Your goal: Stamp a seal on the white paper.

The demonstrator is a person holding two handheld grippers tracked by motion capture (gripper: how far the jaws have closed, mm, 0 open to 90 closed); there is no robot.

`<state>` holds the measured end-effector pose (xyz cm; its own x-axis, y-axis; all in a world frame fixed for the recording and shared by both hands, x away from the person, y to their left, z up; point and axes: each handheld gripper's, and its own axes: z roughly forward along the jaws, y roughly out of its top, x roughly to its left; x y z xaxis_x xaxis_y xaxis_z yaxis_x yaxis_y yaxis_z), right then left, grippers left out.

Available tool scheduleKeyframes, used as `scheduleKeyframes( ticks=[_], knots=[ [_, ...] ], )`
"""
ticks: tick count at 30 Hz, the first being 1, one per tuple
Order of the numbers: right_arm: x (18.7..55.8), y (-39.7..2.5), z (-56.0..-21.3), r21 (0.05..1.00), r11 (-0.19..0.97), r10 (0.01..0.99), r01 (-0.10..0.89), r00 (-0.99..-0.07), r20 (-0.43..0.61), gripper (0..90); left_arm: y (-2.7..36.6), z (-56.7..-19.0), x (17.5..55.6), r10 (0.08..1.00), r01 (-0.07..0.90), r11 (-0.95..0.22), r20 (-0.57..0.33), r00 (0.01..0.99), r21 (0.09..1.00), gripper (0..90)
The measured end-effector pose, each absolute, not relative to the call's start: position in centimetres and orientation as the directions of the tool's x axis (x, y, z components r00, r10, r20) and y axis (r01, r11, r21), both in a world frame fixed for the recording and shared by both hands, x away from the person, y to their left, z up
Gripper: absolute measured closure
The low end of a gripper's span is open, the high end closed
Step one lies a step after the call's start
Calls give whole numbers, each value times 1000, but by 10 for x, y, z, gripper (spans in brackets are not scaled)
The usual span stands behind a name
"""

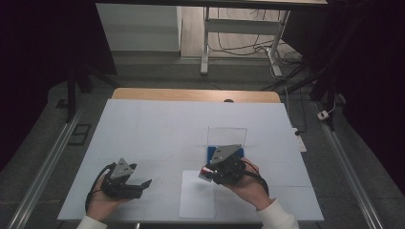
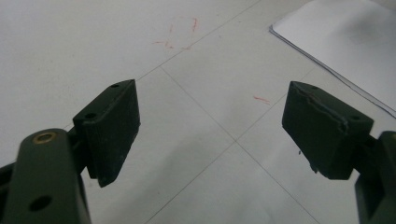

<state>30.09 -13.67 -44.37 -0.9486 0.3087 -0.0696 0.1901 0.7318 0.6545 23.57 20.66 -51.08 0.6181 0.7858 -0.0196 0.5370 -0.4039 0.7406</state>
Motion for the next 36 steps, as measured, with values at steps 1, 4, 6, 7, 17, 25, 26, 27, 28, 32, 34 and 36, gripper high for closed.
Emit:
scheduleKeyframes(
  ticks=[1,4,6,7,17,25,26,27,28,32,34,36],
  knots=[
    [300,-136,-444,652,734,304,189,-951,-66,697,207,-511,236,786,537,-404,-20,618,741,191],
    [298,-132,-447,649,738,294,185,-954,-63,697,206,-511,236,786,537,-404,-20,618,741,191],
    [296,-130,-449,647,739,287,185,-956,-55,697,206,-510,236,785,537,-404,-20,619,740,191],
    [296,-130,-449,642,744,283,183,-957,-56,697,206,-511,236,786,538,-404,-19,617,740,191],
    [290,-119,-457,622,768,239,149,-969,-63,697,207,-510,236,786,537,-404,-19,618,741,191],
    [288,-113,-465,604,785,225,140,-972,-66,696,207,-510,236,787,537,-404,-19,617,741,192],
    [288,-112,-466,602,787,223,138,-972,-68,697,207,-510,236,786,536,-405,-19,619,741,192],
    [288,-111,-466,602,786,223,138,-972,-69,696,207,-510,236,785,536,-406,-18,619,740,192],
    [288,-111,-467,600,788,223,138,-972,-69,697,207,-510,236,785,536,-406,-18,619,740,192],
    [288,-108,-472,592,795,216,131,-974,-75,697,206,-510,236,785,536,-407,-16,619,739,192],
    [288,-107,-474,586,799,223,136,-972,-79,697,207,-510,236,785,536,-407,-17,619,739,192],
    [289,-107,-475,586,798,224,138,-972,-77,697,207,-510,236,785,537,-406,-18,619,740,192]
  ],
)
